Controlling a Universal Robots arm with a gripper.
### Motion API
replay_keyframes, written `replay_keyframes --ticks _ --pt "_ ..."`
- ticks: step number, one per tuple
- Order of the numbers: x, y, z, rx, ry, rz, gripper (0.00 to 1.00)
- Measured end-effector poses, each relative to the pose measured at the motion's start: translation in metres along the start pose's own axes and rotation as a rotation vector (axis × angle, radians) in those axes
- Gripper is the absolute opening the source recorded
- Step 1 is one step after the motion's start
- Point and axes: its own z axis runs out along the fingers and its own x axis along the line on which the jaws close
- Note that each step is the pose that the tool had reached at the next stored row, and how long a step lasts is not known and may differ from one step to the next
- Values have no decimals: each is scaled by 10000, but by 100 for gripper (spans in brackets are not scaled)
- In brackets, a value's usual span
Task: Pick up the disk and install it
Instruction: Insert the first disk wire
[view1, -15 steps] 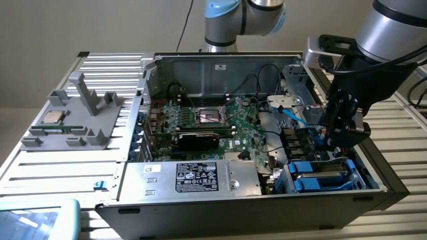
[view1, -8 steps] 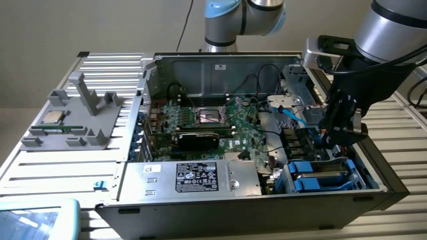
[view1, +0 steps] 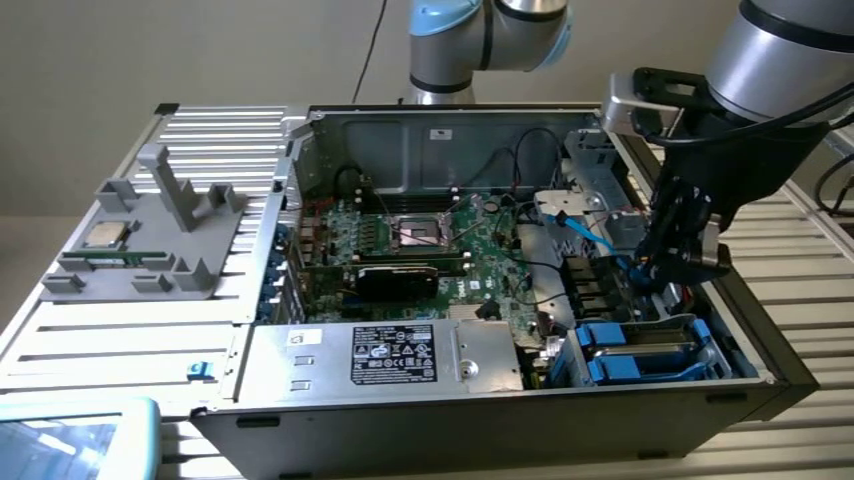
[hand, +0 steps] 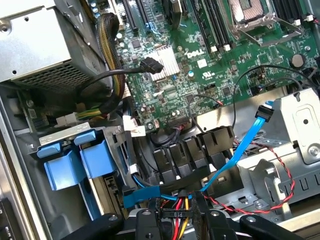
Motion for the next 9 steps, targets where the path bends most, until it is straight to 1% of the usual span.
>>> replay_keyframes --ticks 2,4,6,9 --pt "-4 24 -33 41 39 -2 35" --pt "-9 41 -63 88 105 -5 35" --pt "-13 52 -83 162 198 -9 35" --pt "-9 69 -94 301 370 -15 35"
